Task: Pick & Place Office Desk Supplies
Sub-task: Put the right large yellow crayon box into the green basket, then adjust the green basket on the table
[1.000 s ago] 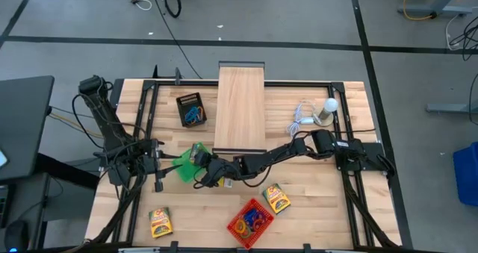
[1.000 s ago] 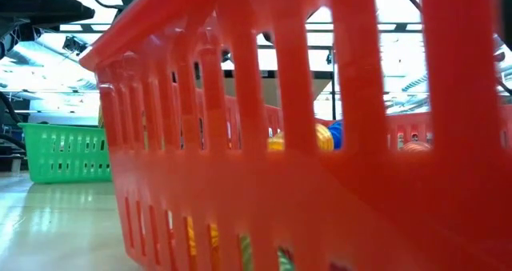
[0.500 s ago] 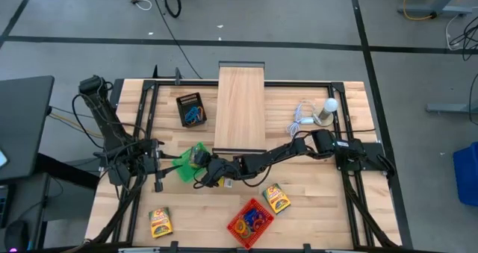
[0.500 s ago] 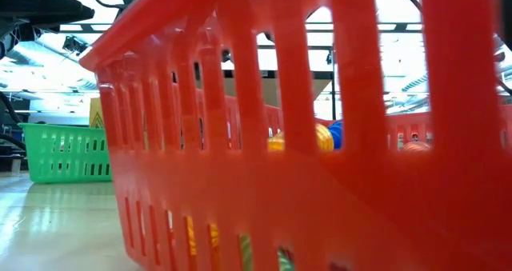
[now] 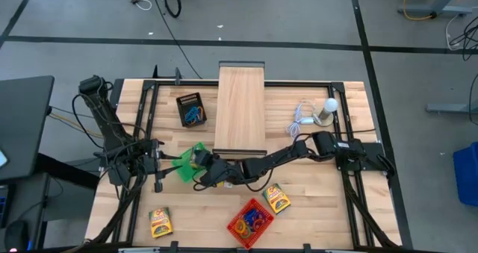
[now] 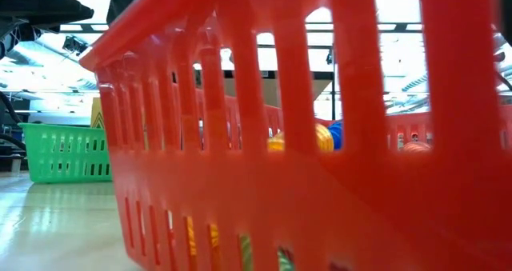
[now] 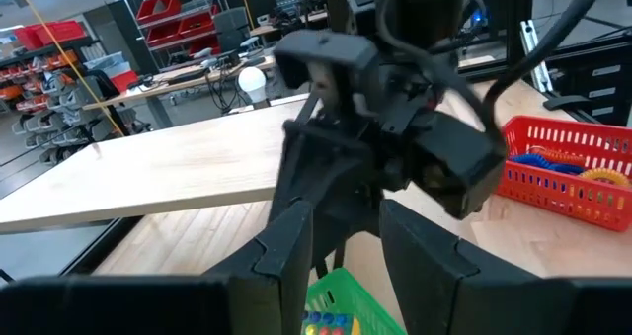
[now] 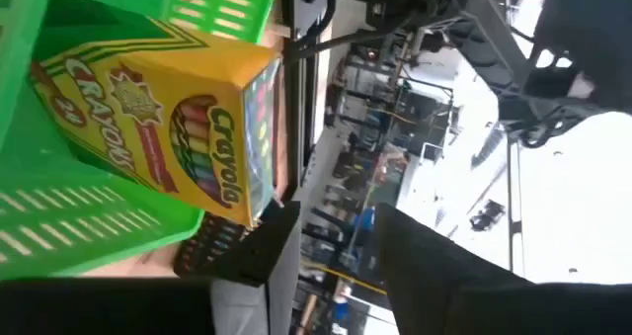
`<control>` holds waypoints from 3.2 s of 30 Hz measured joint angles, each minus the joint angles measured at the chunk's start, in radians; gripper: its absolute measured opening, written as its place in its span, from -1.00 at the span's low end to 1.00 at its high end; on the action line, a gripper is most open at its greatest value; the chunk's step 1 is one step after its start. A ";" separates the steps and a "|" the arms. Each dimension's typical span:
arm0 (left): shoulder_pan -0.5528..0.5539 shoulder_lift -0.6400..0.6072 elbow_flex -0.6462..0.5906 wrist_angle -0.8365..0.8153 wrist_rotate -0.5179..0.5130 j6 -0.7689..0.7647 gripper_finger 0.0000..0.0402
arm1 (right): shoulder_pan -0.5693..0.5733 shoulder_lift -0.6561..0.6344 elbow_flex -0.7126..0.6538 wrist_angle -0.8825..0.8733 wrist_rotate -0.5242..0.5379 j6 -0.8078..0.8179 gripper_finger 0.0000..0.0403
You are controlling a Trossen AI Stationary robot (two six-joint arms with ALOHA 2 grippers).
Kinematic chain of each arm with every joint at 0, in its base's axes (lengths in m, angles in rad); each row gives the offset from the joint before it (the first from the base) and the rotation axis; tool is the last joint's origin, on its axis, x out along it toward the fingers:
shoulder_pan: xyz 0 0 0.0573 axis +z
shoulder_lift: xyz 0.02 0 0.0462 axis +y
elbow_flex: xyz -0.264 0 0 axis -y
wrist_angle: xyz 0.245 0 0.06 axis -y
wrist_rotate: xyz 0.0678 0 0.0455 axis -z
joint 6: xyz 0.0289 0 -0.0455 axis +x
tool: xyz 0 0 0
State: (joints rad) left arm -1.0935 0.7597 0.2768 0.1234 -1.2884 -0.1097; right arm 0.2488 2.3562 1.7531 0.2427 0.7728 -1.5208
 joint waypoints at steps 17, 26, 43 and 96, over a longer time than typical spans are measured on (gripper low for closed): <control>0.000 0.000 0.000 0.001 0.007 -0.014 -0.36 | 0.052 0.001 0.000 -0.215 -0.154 0.211 -0.99; 0.000 0.000 0.000 0.001 0.007 -0.014 -0.36 | 0.002 0.002 0.000 -0.256 -0.263 0.205 -0.99; 0.000 0.000 0.000 0.001 0.007 -0.017 -0.36 | -0.024 0.004 0.053 -0.363 -0.436 0.205 -1.00; 0.000 0.007 0.000 0.000 0.042 -0.088 -0.36 | 0.213 -0.077 0.053 -0.665 -0.015 0.644 -1.00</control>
State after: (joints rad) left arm -1.0935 0.7662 0.2764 0.1238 -1.2461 -0.1978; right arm 0.4615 2.2789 1.8065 -0.4226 0.7582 -0.8773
